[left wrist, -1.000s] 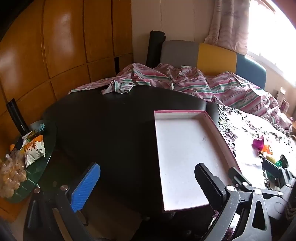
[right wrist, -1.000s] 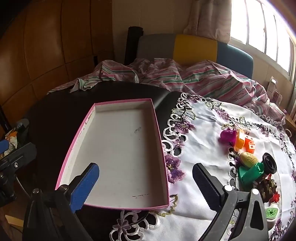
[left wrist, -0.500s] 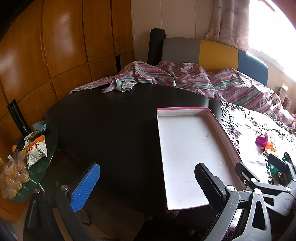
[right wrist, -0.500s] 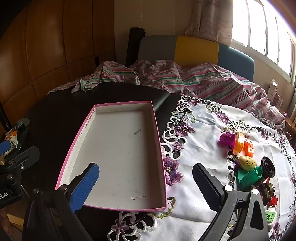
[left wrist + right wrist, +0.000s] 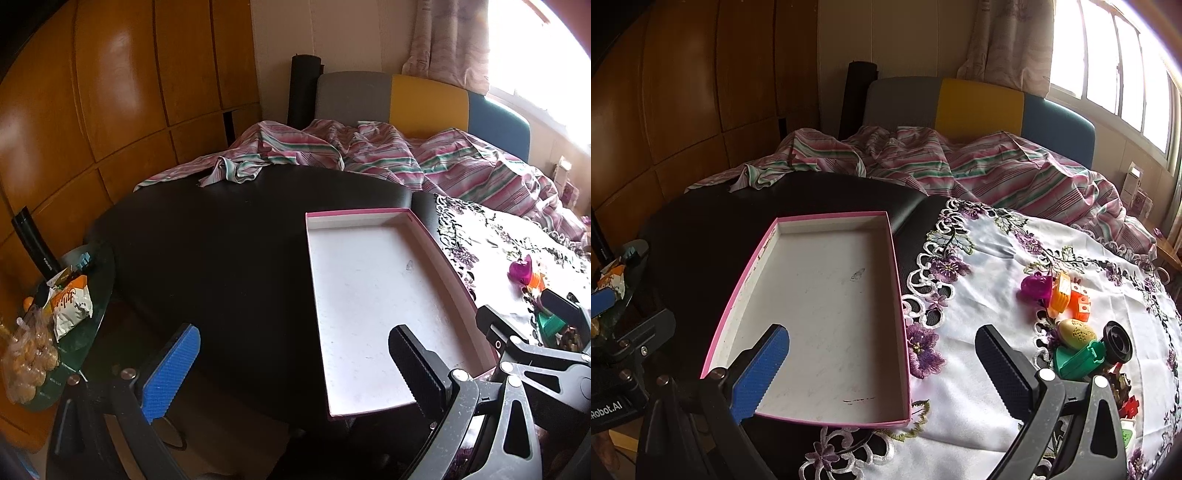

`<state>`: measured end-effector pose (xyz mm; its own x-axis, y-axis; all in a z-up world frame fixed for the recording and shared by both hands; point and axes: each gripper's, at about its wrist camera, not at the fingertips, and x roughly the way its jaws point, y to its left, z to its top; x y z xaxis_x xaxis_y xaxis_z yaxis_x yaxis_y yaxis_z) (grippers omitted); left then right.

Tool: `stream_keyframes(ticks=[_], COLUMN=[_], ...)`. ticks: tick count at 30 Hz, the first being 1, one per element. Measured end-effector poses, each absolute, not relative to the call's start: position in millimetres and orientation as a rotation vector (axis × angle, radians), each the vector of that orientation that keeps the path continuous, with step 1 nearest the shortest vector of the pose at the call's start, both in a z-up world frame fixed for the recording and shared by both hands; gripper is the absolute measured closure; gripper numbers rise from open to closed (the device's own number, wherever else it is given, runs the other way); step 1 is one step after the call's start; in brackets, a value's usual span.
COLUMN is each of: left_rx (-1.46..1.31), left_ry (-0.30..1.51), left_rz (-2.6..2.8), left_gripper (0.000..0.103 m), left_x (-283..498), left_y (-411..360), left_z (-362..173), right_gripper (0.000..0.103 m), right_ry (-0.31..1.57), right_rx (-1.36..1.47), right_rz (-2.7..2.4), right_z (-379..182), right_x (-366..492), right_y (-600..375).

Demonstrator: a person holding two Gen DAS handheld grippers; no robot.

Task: Organize rigid objects

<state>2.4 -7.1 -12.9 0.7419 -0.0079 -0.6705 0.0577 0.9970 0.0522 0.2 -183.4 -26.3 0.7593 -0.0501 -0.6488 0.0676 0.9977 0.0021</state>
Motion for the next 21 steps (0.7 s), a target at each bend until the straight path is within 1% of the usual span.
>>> stream_keyframes(ticks=[11,21], left_rx=[0.106,0.120], left_ry=[0.738,0.757], left_rz=[-0.061,-0.113], left_gripper=[0.000,0.000], left_x=[3,5], left_y=[-15,-26], left_z=[-11,-15], right_gripper=[0.000,0.000], right_ry=[0.690,0.637], right_rx=[0.021,0.038], right_rz=[-0.086,-0.173], right_z=[-20,-1], right_x=[-1,-7], right_y=[-199,-261])
